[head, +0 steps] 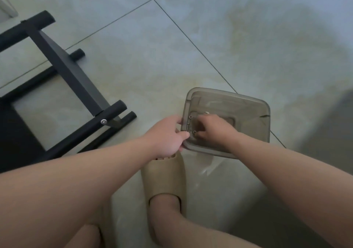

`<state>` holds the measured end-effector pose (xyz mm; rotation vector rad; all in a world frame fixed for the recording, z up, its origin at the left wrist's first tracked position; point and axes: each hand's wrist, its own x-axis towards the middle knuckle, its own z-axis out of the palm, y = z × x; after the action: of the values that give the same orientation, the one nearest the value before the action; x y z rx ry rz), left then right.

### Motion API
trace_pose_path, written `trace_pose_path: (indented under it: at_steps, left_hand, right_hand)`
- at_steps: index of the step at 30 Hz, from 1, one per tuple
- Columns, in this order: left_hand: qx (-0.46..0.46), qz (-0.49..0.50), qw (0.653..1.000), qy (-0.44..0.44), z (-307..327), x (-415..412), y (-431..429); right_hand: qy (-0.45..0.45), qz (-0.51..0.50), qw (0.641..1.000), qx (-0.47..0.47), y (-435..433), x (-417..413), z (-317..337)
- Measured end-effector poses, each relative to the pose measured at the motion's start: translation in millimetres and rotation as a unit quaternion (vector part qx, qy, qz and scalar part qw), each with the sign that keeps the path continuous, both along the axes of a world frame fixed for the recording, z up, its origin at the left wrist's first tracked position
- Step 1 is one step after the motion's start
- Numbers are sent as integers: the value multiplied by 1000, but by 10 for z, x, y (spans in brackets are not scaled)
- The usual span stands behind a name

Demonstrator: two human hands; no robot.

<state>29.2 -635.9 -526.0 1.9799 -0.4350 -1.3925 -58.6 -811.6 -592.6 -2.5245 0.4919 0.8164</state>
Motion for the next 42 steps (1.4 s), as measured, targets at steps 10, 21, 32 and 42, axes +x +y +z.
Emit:
trace_pose_path:
  at_steps: [10, 21, 32, 42]
  left_hand:
    - [9, -5, 1000, -1, -20, 5, 15]
    - [13, -16, 1000, -3, -17, 34, 29]
    - [5, -13, 1000, -4, 0, 52, 48]
    - [50, 19, 999, 1, 216, 145, 92]
  right_hand:
    - [-74, -44, 996, -5, 59, 65, 15]
    - [-116, -43, 990, -72, 225, 194, -67]
    - [-101, -39, 992, -59, 191, 225, -31]
    - [-188, -216, 958, 18, -113, 8, 764]
